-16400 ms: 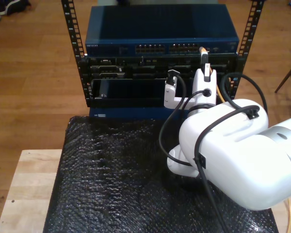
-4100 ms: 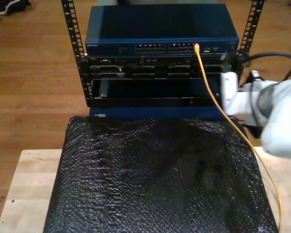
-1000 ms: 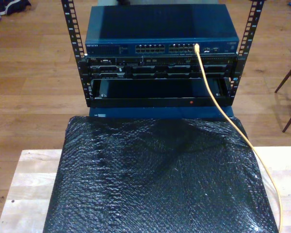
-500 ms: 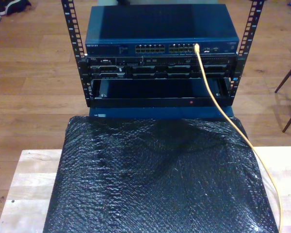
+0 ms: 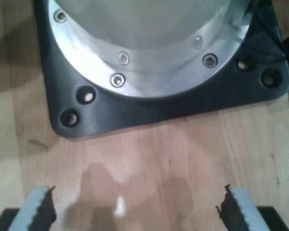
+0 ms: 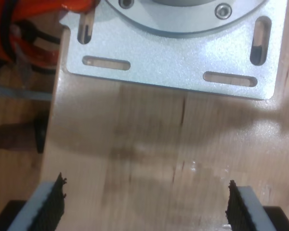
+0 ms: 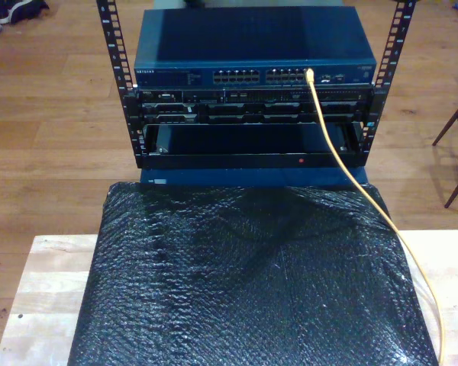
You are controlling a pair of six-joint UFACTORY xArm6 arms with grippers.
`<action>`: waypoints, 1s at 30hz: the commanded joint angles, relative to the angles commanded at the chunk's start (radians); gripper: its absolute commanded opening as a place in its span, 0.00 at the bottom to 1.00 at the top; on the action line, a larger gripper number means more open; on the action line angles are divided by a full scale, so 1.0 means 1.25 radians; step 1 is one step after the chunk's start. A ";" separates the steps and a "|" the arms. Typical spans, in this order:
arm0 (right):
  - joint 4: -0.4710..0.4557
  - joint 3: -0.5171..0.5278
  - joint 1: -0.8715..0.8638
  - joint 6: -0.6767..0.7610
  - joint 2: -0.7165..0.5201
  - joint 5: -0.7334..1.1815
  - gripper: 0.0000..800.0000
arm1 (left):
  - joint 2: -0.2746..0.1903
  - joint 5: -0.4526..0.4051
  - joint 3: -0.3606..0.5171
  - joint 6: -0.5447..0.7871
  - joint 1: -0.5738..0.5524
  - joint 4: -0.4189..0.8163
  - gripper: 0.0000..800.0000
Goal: Grab the cable and plug it in
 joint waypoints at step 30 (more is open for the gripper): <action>-0.005 0.027 0.000 0.000 -0.022 -0.043 1.00 | 0.000 0.000 0.000 0.000 0.000 0.000 1.00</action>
